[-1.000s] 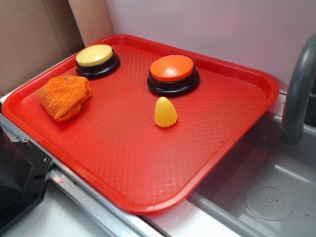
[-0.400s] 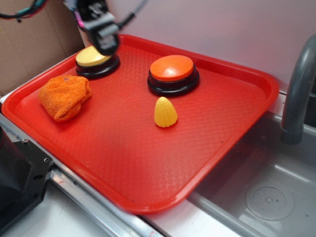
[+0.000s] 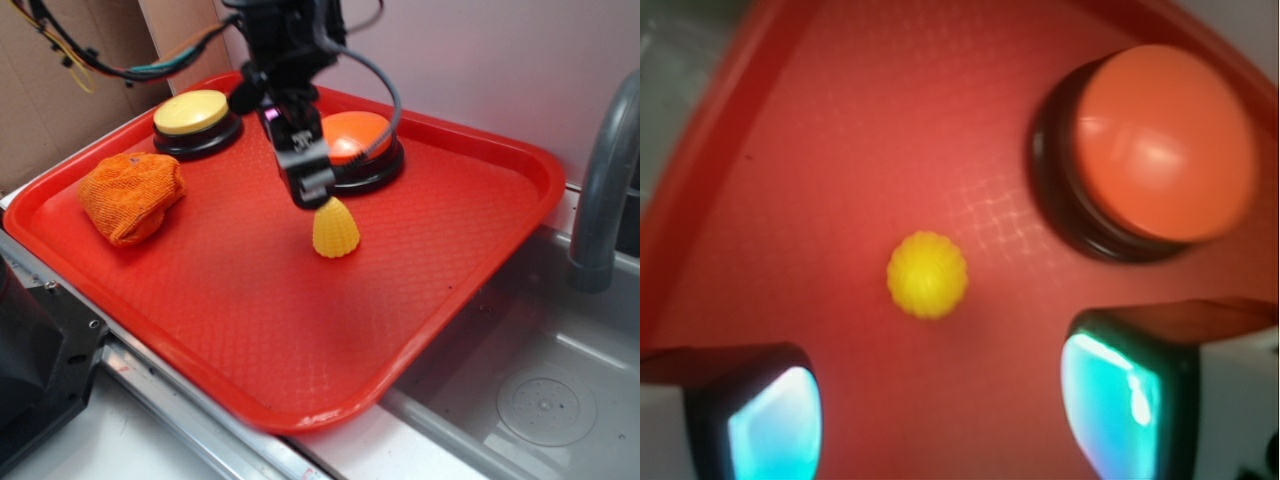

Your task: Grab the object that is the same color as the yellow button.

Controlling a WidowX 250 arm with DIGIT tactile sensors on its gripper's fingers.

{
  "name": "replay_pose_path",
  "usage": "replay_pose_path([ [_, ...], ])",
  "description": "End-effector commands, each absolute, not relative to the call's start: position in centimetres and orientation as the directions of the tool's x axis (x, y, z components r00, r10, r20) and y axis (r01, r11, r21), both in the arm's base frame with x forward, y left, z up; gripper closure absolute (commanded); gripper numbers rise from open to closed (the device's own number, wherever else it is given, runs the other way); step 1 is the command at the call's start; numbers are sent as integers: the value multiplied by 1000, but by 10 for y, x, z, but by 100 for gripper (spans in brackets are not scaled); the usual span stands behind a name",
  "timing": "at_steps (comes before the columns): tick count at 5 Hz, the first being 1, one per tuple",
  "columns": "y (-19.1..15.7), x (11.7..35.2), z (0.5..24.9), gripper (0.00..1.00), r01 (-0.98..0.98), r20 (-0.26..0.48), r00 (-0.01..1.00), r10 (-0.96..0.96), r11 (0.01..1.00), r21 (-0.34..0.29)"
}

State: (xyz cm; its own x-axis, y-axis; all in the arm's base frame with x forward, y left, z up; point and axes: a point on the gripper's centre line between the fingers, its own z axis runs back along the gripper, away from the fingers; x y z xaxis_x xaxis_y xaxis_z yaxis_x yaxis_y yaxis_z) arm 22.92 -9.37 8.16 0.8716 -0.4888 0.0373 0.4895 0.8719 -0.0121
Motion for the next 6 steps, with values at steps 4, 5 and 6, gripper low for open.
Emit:
replay_pose_path([
  [4, -101, 232, 78, 0, 404, 47, 914, -404, 915, 10],
  [5, -103, 237, 64, 0, 354, 32, 935, -354, 935, 10],
  [6, -108, 242, 44, 0, 324, -11, 946, -325, 946, -8],
])
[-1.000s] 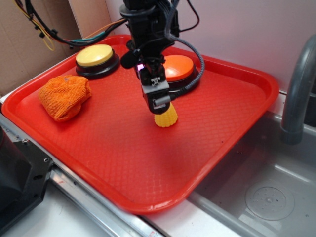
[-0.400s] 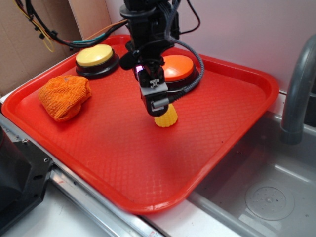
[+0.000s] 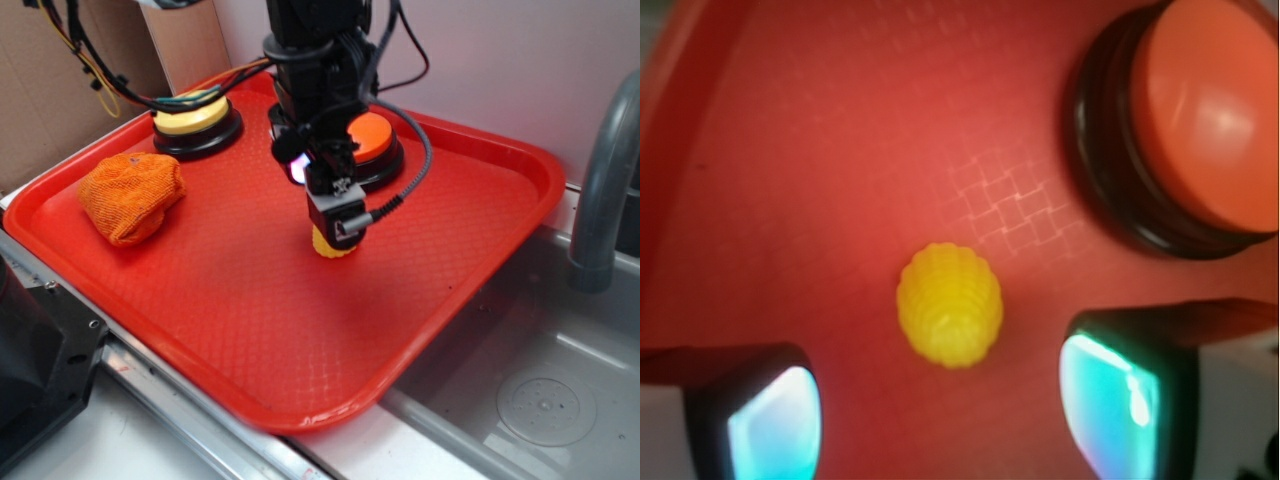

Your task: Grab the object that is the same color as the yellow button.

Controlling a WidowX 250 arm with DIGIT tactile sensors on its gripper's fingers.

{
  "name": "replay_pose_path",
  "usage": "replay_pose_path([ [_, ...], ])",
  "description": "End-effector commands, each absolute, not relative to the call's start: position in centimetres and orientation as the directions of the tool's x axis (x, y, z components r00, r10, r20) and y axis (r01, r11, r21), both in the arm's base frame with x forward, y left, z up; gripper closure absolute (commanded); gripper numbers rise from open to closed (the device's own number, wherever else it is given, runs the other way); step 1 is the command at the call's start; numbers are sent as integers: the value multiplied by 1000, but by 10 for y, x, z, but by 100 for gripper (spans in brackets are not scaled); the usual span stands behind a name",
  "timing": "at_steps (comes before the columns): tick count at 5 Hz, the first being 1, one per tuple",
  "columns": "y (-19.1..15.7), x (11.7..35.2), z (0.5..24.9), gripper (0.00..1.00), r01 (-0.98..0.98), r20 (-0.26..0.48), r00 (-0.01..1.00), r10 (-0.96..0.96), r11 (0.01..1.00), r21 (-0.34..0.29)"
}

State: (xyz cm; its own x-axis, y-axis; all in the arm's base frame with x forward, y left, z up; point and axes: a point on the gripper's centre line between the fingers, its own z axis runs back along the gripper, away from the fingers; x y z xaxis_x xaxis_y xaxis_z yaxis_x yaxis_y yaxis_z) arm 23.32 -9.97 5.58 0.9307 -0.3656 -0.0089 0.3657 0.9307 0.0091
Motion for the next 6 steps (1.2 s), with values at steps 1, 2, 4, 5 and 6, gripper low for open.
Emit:
replay_pose_path([
  [1, -107, 242, 36, 0, 333, -22, 943, -333, 943, 3],
  [2, -107, 244, 27, 0, 333, -8, 943, -333, 943, 16],
  [4, -111, 245, 24, 100, 340, 6, 940, -340, 940, 7],
  [5, -110, 241, 34, 100, 341, 13, 940, -340, 940, -18],
  [6, -105, 227, 76, 100, 361, 22, 932, -361, 928, -97],
])
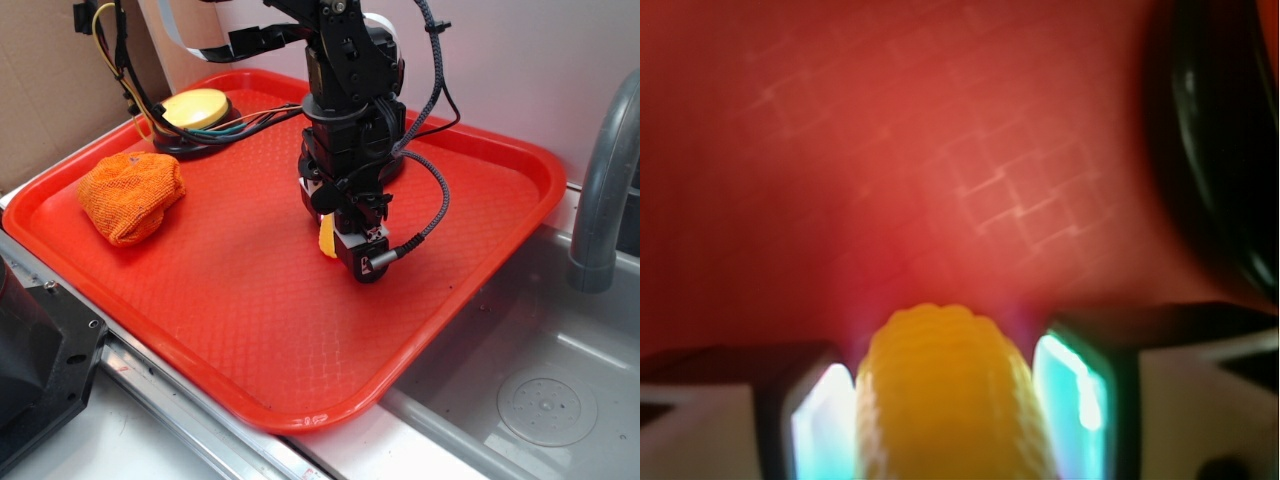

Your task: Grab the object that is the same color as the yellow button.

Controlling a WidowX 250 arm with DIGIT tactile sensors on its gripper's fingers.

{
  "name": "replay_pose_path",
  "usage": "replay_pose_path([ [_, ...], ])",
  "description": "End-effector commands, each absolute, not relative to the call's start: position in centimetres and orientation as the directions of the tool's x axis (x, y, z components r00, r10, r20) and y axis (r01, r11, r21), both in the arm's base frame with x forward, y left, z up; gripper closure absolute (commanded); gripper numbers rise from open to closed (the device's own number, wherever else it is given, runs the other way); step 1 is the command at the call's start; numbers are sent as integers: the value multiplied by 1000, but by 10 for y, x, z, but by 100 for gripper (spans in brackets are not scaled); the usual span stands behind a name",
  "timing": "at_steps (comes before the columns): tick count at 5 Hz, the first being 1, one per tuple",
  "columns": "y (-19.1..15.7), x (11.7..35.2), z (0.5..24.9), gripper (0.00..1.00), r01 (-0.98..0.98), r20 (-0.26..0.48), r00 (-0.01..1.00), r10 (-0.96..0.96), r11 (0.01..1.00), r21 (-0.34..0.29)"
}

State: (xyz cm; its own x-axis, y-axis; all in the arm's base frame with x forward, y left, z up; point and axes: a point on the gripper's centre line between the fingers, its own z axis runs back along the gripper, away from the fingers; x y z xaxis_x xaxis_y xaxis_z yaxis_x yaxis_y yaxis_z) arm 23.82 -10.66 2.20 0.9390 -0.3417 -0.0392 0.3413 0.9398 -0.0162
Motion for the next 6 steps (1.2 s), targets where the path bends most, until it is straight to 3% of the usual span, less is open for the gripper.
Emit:
replay_pose_path([
  [1, -99, 203, 126, 100, 349, 56, 936, -346, 936, -53],
  [2, -98, 181, 163, 100, 315, 56, 947, -315, 949, 23],
  [4, -59, 168, 182, 100, 158, 61, 985, -159, 987, 25],
  [6, -24, 181, 186, 100, 74, 76, 994, -74, 997, 13],
])
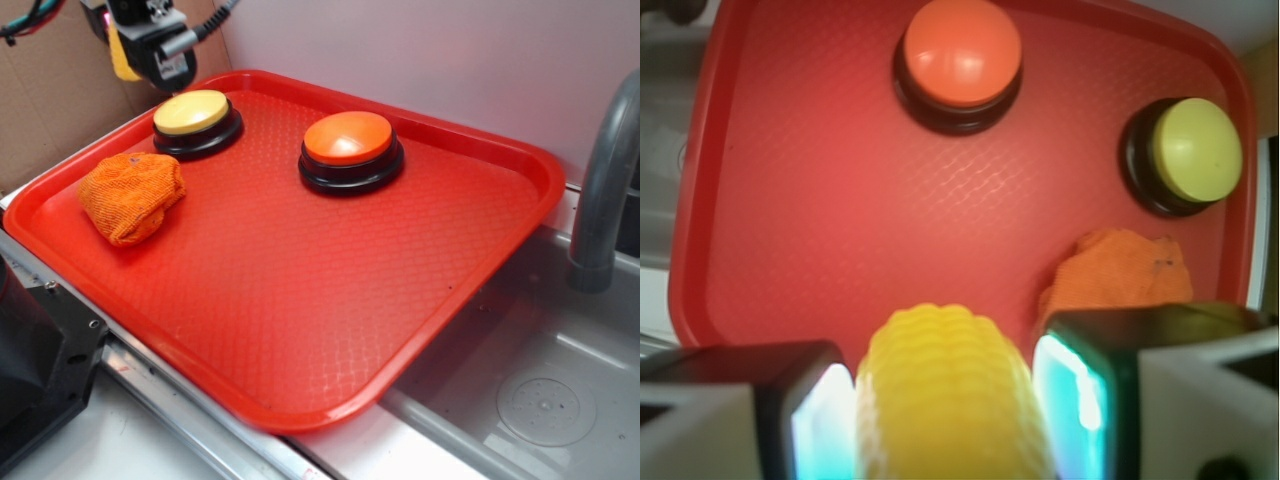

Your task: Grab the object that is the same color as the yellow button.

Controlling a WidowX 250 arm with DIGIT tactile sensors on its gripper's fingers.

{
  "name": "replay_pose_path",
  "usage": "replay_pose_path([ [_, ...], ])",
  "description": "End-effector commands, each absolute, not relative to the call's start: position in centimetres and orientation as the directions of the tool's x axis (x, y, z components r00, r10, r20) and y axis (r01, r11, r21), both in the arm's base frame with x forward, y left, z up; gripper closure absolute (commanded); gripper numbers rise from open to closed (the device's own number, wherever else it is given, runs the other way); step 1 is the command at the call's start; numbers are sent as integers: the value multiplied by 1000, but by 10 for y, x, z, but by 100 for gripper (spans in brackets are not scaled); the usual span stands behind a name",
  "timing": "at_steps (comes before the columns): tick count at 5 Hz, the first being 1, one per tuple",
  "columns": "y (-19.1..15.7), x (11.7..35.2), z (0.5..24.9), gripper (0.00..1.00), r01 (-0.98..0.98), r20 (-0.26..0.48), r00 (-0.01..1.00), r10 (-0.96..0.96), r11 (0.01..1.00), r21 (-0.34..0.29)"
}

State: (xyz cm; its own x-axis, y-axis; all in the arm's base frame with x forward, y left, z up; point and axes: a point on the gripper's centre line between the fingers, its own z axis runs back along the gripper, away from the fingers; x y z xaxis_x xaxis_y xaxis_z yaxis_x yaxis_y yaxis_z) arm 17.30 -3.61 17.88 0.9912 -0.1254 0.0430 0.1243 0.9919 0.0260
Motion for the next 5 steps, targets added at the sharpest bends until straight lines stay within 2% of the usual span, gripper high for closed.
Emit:
replay_pose_path([
  [1, -10, 183, 180, 100, 35, 72, 997, -36, 999, 2],
  [2, -2, 182, 178, 100, -4, 73, 997, 3, 1000, 9],
  [5, -5, 182, 173, 100, 0, 52, 999, -1, 1000, 21],
])
